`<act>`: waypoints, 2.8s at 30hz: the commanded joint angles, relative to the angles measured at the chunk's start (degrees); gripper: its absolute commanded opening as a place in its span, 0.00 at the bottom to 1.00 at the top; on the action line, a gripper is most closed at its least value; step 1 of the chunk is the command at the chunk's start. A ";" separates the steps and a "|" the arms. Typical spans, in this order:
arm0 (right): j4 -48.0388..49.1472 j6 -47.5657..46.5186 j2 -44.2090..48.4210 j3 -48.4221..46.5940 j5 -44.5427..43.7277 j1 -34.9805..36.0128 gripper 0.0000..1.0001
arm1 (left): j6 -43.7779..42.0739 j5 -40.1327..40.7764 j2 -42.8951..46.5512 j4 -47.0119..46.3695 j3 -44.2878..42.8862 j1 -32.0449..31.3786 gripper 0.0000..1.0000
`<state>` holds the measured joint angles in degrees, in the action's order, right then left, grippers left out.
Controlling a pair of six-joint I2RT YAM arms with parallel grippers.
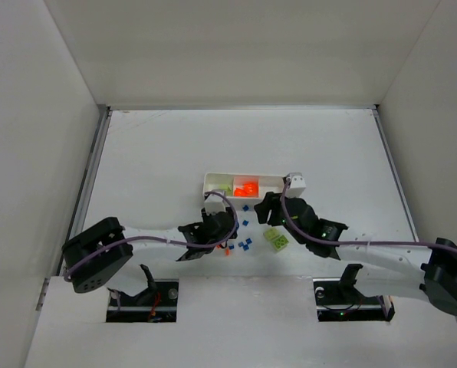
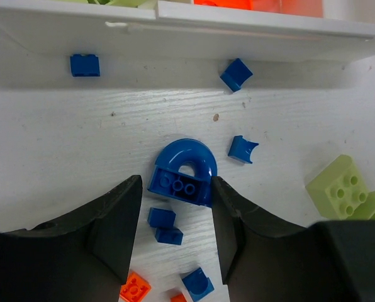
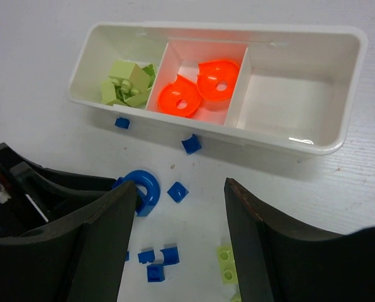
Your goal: Sort the legos into containers by color
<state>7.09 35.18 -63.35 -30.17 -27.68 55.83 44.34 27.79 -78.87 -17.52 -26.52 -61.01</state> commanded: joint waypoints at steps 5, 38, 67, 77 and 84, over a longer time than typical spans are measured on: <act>2.31 0.68 3.58 1.17 -0.97 -0.60 0.64 | -0.22 0.42 -1.37 0.03 -2.57 0.15 0.39; -11.84 11.84 19.94 10.22 -7.73 -3.59 0.43 | -7.68 -11.18 -18.14 2.05 -35.16 6.65 0.23; -17.99 6.93 -4.67 -1.11 -6.78 8.90 0.72 | -7.25 -5.22 10.55 5.29 -10.94 4.38 0.46; -16.41 4.37 -12.32 -3.66 -2.12 6.52 0.61 | -4.88 4.72 26.39 18.39 0.23 -3.45 0.46; -13.51 4.11 -14.35 -4.10 -0.88 5.12 0.39 | -0.92 5.70 33.16 22.88 5.33 -6.70 0.45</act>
<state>-8.84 39.57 -77.19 -32.84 -30.00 61.47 40.95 31.33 -48.31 2.76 -22.68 -66.11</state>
